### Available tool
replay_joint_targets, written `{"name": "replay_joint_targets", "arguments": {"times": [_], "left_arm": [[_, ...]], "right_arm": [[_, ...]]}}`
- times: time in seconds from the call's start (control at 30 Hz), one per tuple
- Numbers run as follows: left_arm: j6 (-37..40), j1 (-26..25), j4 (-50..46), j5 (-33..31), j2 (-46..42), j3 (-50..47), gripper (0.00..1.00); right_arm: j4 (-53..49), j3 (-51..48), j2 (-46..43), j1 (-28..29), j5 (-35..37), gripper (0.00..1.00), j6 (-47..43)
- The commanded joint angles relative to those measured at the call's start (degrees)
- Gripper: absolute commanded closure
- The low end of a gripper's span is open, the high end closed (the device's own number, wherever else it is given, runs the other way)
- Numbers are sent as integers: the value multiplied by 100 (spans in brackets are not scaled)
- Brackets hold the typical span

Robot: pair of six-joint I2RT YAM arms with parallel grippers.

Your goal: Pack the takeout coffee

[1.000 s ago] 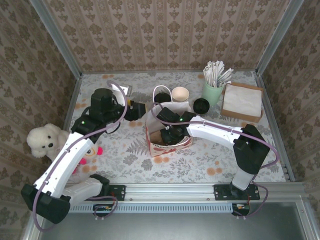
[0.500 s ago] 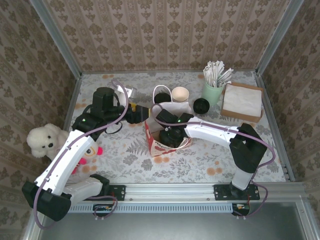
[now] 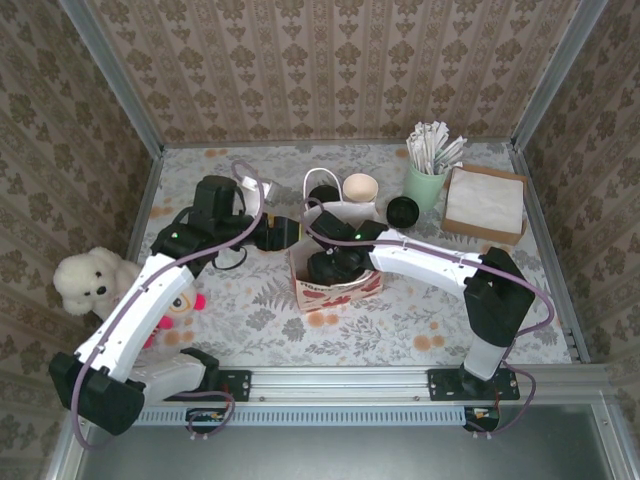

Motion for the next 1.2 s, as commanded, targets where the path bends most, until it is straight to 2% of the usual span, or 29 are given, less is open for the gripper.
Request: {"name": "replay_joint_targets", "arguments": {"times": [0.0,0.23,0.33,0.43,0.5,0.57,0.77,0.83,0.97,1.07,1.17], "left_arm": [[52,-38,-227,-15,52,120,42],[14,-38,-292,-13,64,208,69],[-132,-38,-71,4,-94,0,73],[-186,-39,102,11,-183,-134,77],[-182,-47,17,-24,-166,-78,82],[-210,-47,-24,-94,-169,-34,86],[-144,-81,20,-294,-213,-72,100],[-140,-74,-47,-492,-211,-52,100],[-115,-77,-115,-562,-211,-13,100],[-155,-73,-74,-555,-194,-30,100],[-319,-77,21,-644,-205,-37,100]], "right_arm": [[-370,296,-124,23,42,23,190],[-1306,894,353,-15,43,16,328],[-1501,1062,574,-124,-139,16,339],[-1738,1307,847,-130,-100,19,259],[-1739,1284,911,-133,-85,25,303],[-1595,1166,859,-131,-105,25,396],[-898,627,721,-133,-146,37,293],[-897,588,730,-123,-217,38,145],[-830,582,465,-102,-320,28,-330],[-905,749,288,-107,-261,25,-577],[-646,501,91,-82,-250,24,-746]]}}
